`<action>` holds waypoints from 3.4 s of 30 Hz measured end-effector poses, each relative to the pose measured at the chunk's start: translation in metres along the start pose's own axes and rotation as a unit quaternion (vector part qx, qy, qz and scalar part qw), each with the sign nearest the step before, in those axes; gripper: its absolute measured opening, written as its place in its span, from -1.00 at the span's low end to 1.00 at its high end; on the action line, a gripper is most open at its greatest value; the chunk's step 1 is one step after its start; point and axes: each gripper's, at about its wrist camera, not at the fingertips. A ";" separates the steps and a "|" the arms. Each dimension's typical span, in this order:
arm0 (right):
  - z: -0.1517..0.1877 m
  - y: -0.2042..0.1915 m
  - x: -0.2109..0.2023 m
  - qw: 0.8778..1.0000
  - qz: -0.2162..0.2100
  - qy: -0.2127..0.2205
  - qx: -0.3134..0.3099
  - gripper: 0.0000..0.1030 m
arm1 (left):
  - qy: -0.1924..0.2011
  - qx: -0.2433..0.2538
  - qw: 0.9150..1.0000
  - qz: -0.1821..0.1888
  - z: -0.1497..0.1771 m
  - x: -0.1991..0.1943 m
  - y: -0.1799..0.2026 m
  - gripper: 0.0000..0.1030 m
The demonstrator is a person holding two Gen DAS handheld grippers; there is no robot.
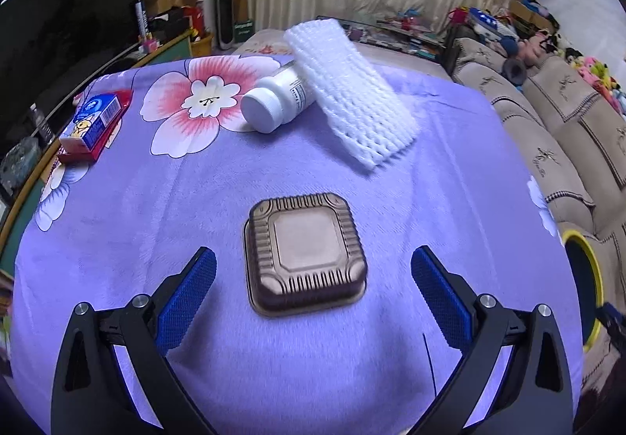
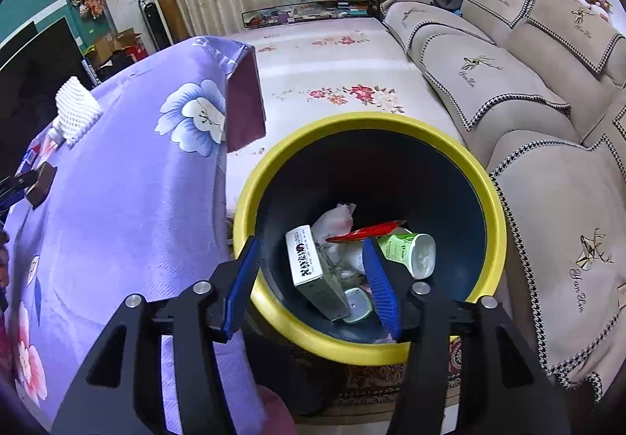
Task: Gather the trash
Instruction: 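Grasp the brown square tray with the left gripper, then carry the brown tray over the yellow bin and open the left gripper, then move the right gripper to the white foam net sleeve and grasp it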
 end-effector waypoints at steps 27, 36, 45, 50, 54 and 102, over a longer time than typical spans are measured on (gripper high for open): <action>0.026 0.025 -0.012 1.000 -0.007 0.013 0.019 0.04 | -0.001 0.065 0.997 0.034 0.003 -0.018 0.055 0.26; 0.050 0.060 -0.044 0.999 0.013 0.034 0.039 0.04 | 0.002 0.189 0.973 0.132 0.019 -0.054 0.199 0.26; 0.082 0.108 -0.062 0.995 0.036 0.036 0.084 0.05 | -0.045 0.296 0.935 0.189 0.054 -0.038 0.360 0.28; 0.097 0.128 -0.060 0.993 0.040 0.029 0.108 0.05 | -0.065 0.319 0.926 0.189 0.062 -0.014 0.412 0.29; 0.103 0.135 -0.057 0.992 0.039 0.024 0.119 0.05 | -0.072 0.325 0.925 0.183 0.062 0.004 0.435 0.55; -0.120 -0.313 0.058 0.955 -0.133 0.010 -0.266 0.49 | 0.094 0.002 0.992 0.081 0.038 -0.057 -0.100 0.87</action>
Point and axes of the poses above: each gripper's, at about its wrist camera, not at the fingertips, and x roughly the way its jaws point, y to its right, z to its underside, and after that the axes turned 7 degrees about -y, right-handed
